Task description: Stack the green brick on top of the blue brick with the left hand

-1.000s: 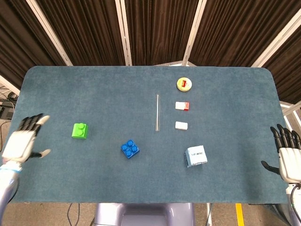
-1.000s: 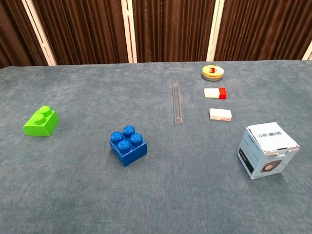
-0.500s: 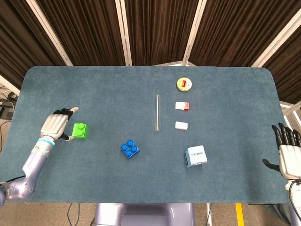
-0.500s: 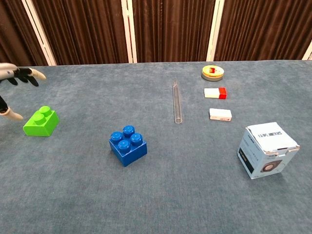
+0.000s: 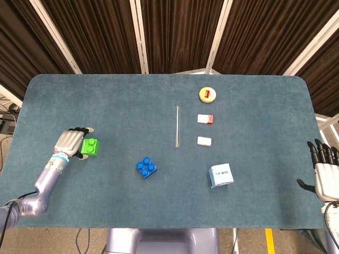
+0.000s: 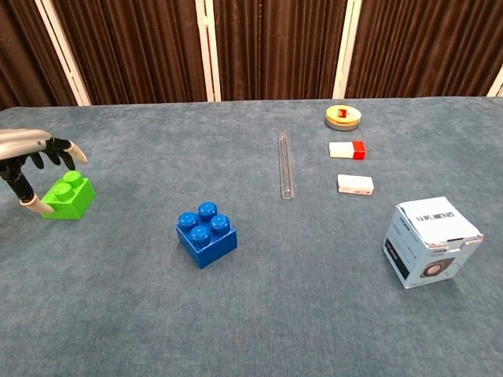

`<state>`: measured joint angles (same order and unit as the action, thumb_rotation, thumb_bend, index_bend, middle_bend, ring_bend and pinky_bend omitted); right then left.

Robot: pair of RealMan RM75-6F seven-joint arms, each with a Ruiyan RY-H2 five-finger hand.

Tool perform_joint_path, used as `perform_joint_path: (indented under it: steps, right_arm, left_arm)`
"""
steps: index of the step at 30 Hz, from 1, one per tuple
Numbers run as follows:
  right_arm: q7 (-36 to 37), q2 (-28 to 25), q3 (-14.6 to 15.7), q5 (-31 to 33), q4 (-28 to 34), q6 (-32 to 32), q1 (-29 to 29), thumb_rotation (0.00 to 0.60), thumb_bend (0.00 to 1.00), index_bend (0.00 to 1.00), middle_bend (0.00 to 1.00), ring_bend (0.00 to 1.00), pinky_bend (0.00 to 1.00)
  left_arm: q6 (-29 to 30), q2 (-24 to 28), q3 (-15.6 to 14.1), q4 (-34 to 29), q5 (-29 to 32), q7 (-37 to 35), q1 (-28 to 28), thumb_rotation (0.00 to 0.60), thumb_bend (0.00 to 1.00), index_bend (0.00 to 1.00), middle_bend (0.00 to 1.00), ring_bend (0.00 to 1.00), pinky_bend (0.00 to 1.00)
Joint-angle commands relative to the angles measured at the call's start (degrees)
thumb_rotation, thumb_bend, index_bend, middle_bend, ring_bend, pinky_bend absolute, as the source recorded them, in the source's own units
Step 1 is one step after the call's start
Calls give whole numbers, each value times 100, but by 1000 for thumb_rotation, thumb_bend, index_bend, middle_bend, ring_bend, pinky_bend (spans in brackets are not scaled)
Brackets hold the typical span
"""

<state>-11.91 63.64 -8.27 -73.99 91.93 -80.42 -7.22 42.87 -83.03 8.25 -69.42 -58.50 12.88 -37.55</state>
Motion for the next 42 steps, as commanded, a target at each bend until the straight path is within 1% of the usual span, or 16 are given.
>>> perform_joint_path:
  steps: [1,4,7,10,12,16,22,23,27,30,32,36,42]
  right_arm:
    - [-31,3,-2,17,-12,-15,6,600,0,0,0,0,0]
    - [-53,1,4,18,-7,-32,14,600,0,0,0,0,0]
    - [-58,5,5,37,-15,-18,11,600,0,0,0,0,0]
    - [-61,13,7,51,-18,0,3,600,0,0,0,0,0]
    - [-71,16,9,46,-12,2,-2,600,0,0,0,0,0]
    - [-77,19,3,69,-5,7,-7,600,0,0,0,0,0]
    - [-103,25,-7,76,5,4,-19,600,0,0,0,0,0]
    - [-128,28,-15,97,14,6,-22,600,0,0,0,0,0]
    - [-156,34,-29,164,0,12,-17,600,0,0,0,0,0]
    - [-183,29,-33,219,2,30,-14,600,0,0,0,0,0]
    - [-194,11,-58,243,17,10,-14,600,0,0,0,0,0]
    - [-213,15,-73,317,7,-7,7,600,0,0,0,0,0]
    - [-211,-8,-127,476,-43,-9,31,600,0,0,0,0,0]
  left_arm:
    - [-63,-158,-24,193,-28,-74,-59,600,0,245,263,223,265]
    - [-1,-274,34,286,-44,-207,-71,600,0,308,332,284,319]
    - [-86,-270,22,270,-87,-301,-99,600,0,350,370,319,349]
    - [-116,-245,22,224,-117,-332,-131,600,0,402,414,363,367]
    - [-77,-203,37,135,-169,-381,-135,600,0,408,419,368,367]
    - [440,128,122,-496,-847,-686,-102,600,0,424,432,380,367]
    - [686,431,109,-970,-1492,-891,-174,600,0,451,448,386,367]
    - [724,519,92,-1131,-1740,-882,-251,600,0,457,452,386,367]
    - [614,715,23,-1554,-2325,-807,-536,600,0,475,460,386,368]
    - [450,750,-17,-1778,-2683,-547,-818,600,0,483,463,386,368]
    - [340,735,-31,-1864,-2810,-361,-966,600,0,484,464,385,367]
    - [62,709,-54,-1996,-2927,3,-1235,600,0,491,467,385,368]
    - [-455,707,-102,-2091,-2826,256,-1561,600,0,514,482,381,368]
